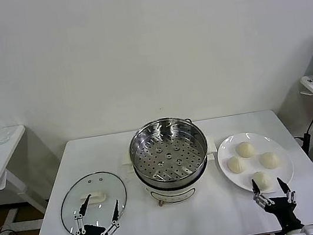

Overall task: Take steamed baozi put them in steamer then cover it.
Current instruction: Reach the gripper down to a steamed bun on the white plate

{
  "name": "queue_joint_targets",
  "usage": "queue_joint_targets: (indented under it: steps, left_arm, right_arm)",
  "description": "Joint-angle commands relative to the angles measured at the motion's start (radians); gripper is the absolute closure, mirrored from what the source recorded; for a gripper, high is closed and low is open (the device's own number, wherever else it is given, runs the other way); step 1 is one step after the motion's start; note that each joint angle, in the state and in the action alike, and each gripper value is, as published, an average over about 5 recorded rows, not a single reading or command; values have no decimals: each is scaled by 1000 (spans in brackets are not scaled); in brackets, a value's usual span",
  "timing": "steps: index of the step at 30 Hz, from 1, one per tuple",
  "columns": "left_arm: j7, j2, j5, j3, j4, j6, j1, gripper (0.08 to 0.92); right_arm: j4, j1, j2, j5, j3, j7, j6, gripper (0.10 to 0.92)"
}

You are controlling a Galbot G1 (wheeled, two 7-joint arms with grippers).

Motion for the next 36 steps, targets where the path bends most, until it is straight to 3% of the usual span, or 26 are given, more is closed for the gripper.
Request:
queue_joint_targets:
  steps: [1, 10, 17, 21, 29, 32, 36]
  left_arm:
    - [1, -2, 6, 6, -5, 0, -1, 177]
    - [1, -6, 9, 5, -14, -5, -1, 177]
    - [1, -9, 11, 7, -17, -11, -5, 177]
    - [1, -9, 12, 8, -20, -13, -3, 177]
    - [1, -9, 13, 14, -31, -11, 3, 177]
    - [1, -11, 14, 15, -33, -10, 7, 177]
    - [0, -13, 16, 14, -38, -8, 16, 177]
  right_arm:
    - [-30, 274, -132, 127, -4, 39, -142, 203]
    - [-283, 811, -391, 365, -335, -78, -219, 203]
    - [-560, 1209, -497, 384, -706, -442, -214, 203]
    - [-689, 1392, -533, 269, -912, -747, -209, 203]
    - [-987, 1684, -477, -162, -1133, -1381, -97, 203]
    - [-1067, 1736, -428, -348, -1149, -1503, -46, 203]
    - [-1127, 1766, -355, -508, -1162, -1551, -8, 203]
